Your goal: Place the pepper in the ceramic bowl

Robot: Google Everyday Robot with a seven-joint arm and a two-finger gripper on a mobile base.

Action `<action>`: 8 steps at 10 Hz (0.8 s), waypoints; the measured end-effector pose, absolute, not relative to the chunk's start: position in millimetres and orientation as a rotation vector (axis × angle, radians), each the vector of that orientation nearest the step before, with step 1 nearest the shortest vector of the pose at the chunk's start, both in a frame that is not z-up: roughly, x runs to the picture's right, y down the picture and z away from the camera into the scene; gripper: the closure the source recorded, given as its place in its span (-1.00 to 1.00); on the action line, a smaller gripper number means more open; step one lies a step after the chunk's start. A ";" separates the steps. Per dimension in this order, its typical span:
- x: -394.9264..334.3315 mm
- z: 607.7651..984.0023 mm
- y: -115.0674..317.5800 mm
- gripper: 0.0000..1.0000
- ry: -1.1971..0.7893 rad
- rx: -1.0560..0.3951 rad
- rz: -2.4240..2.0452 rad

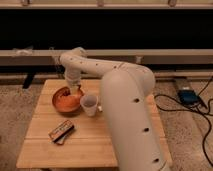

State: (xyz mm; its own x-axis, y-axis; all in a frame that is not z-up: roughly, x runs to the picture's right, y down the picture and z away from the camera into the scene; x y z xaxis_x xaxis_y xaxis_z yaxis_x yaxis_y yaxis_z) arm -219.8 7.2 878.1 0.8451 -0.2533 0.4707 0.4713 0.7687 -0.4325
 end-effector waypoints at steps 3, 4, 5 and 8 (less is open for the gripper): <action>-232.3 872.3 6.4 -0.34 -0.425 -0.566 -0.436; -235.6 867.8 7.0 -0.34 -0.433 -0.567 -0.450; -237.2 863.3 6.4 -0.34 -0.440 -0.565 -0.456; -207.2 834.9 1.5 -0.34 -0.431 -0.558 -0.462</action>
